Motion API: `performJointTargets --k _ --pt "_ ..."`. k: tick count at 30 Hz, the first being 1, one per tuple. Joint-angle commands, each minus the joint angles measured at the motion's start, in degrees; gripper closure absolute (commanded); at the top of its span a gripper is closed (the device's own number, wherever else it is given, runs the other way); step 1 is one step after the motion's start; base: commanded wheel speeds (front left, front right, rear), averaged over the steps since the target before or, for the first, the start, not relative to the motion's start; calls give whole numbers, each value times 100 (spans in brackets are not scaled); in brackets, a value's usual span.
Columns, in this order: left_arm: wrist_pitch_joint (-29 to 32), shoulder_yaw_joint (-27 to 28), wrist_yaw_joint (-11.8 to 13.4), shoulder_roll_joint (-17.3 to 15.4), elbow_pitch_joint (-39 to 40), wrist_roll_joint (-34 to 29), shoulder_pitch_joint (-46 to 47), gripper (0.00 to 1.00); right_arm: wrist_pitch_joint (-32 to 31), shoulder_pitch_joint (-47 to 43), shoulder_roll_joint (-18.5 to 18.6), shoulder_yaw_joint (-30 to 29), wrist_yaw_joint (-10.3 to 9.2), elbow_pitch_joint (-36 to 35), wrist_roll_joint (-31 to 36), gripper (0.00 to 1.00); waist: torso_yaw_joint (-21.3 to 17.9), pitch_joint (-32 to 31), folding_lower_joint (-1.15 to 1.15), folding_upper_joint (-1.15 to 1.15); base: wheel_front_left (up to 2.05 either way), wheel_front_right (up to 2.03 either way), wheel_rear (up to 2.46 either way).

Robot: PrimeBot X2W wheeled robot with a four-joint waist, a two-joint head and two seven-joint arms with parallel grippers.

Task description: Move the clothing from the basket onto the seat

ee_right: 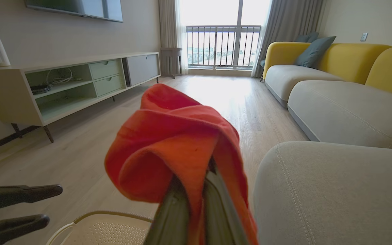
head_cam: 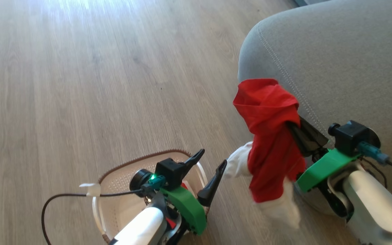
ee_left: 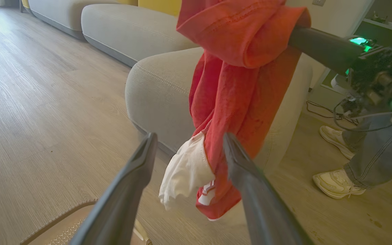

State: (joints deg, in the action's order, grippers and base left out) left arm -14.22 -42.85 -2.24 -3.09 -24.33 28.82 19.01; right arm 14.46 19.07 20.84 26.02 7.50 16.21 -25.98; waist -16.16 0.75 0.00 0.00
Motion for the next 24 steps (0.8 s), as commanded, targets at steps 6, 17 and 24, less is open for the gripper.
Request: performJointTargets --k 6,17,24 --pt "19 137 126 20 302 -113 851 0 52 937 -4 -407 -1 -82 -384 100 213 1159 0 0 0 0 0" --pt "116 287 246 -157 577 -445 1827 0 -33 4193 623 -2318 -1 669 -197 100 698 3357 0 0 0 0 0" --pt "38 356 307 -154 715 -507 2015 0 -581 6184 1518 -3506 -1 1651 197 100 949 4091 0 0 0 0 0"
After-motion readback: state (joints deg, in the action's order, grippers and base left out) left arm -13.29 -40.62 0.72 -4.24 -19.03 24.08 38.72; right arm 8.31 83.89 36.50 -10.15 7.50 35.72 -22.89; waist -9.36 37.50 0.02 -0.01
